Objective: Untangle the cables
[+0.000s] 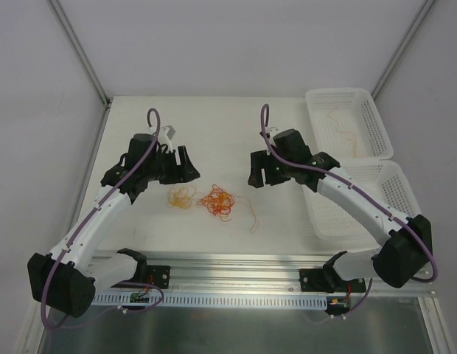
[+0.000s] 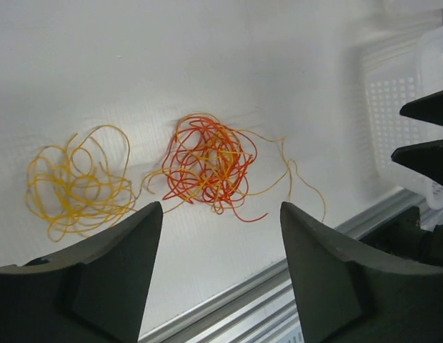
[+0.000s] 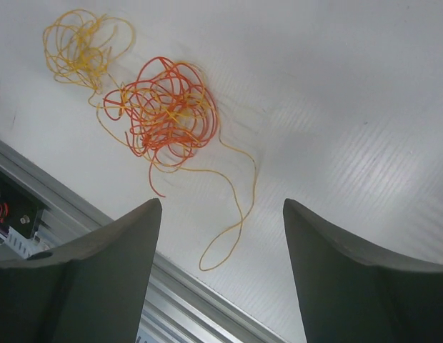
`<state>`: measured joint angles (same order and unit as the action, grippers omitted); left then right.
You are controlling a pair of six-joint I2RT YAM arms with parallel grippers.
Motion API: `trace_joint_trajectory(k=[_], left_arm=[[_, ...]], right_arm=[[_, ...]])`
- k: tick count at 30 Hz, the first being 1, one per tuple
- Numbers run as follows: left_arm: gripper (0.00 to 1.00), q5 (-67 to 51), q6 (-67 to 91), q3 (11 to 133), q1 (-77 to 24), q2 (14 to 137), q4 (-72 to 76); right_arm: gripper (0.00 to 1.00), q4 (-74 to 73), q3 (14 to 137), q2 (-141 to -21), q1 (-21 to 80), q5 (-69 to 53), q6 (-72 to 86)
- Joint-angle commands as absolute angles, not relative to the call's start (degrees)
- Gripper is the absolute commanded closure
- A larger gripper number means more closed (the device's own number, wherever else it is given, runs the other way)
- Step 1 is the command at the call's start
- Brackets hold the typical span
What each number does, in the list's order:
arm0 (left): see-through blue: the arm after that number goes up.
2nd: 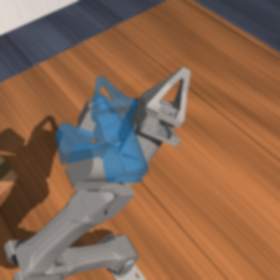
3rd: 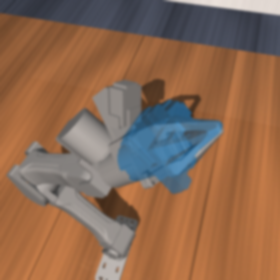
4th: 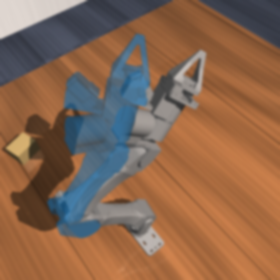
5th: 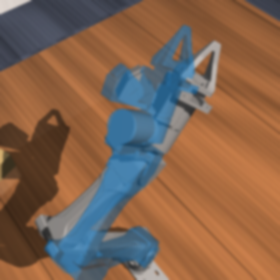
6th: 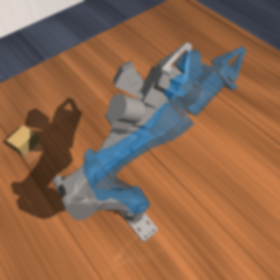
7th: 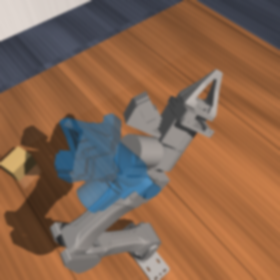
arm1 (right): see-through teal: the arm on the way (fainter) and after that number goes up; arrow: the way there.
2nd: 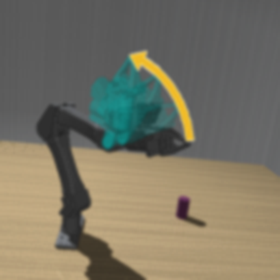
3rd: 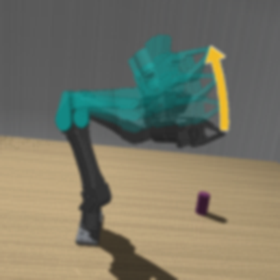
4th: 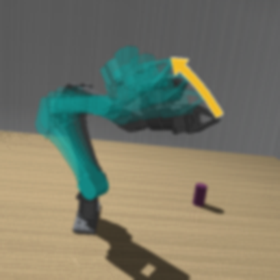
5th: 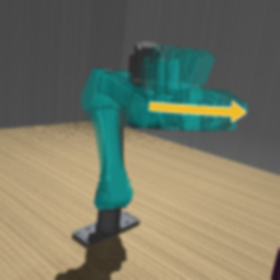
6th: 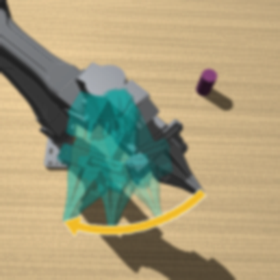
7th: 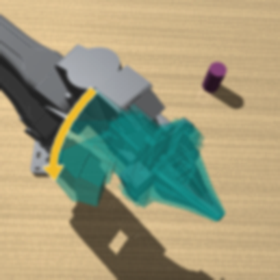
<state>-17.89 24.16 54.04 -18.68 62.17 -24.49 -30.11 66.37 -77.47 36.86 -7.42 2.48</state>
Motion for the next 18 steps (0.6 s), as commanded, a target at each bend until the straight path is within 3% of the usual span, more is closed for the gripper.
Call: trace_joint_trajectory(k=[1,7,12,18], left_arm=[[0.23,-12.4,23.9,51.8,-18.4,59.9,-24.0],[0.19,-1.9,29.8,46.4,-17.1,61.5,-25.9],[0.25,-0.3,32.7,47.4,-16.1,67.8,-26.2],[0.32,-1.2,33.4,53.3,-16.2,77.4,-26.1]], right_arm=[[0.27,-27.4,70.0,-78.2,38.8,-7.5,1.1],[0.27,-26.1,69.5,-79.9,42.8,-6.9,1.5],[0.25,-26.0,68.8,-80.7,45.2,-5.8,1.6],[0.14,-25.1,66.3,-80.8,46.8,-4.1,2.4]])
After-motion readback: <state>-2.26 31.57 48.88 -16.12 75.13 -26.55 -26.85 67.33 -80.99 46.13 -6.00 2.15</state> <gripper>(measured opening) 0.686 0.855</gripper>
